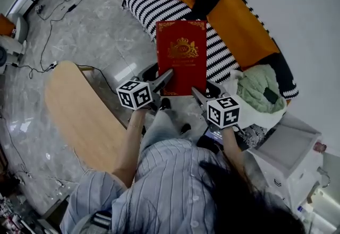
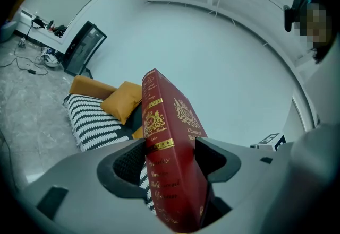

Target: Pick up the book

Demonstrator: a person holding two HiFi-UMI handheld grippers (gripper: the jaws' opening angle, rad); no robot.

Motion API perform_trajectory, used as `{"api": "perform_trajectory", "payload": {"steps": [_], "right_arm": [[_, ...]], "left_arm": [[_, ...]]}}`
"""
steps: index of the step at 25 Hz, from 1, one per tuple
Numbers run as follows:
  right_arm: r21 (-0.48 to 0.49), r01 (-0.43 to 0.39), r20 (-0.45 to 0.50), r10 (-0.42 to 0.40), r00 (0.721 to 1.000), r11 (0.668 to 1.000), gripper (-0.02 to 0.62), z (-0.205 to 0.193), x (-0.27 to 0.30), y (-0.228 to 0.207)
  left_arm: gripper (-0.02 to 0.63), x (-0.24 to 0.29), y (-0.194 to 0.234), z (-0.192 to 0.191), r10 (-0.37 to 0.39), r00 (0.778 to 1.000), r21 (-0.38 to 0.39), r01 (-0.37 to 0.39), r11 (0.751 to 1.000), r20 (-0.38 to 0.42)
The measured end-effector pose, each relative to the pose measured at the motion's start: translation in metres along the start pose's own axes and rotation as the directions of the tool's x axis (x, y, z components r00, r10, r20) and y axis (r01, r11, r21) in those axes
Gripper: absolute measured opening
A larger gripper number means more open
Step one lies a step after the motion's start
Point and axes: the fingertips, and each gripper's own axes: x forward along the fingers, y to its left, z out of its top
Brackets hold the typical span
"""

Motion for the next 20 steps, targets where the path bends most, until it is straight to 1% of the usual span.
{"api": "perform_trajectory", "payload": {"steps": [8, 13, 20], "right_arm": [[-0.009, -0.043, 0.017, 0.043, 0.999, 0.999, 0.239, -0.003, -0.025, 0.005], [-0.016, -0.065, 0.037, 0.065, 0.997, 0.998, 0.239, -0.046, -0.063, 0.006], [-0.023, -0.077, 0.038, 0.078, 0.996, 0.997, 0.239, -0.085, -0.105, 0.007]], "left_arm": [[0.302, -0.014, -0.028, -0.003, 0.039, 0.999, 0.017, -0.039, 0.999, 0.006], [0.302, -0.03, -0.065, -0.046, 0.057, 0.998, 0.04, -0.057, 0.998, 0.01], [0.302, -0.045, -0.104, -0.087, 0.074, 0.997, 0.043, -0.074, 0.996, 0.014]]}}
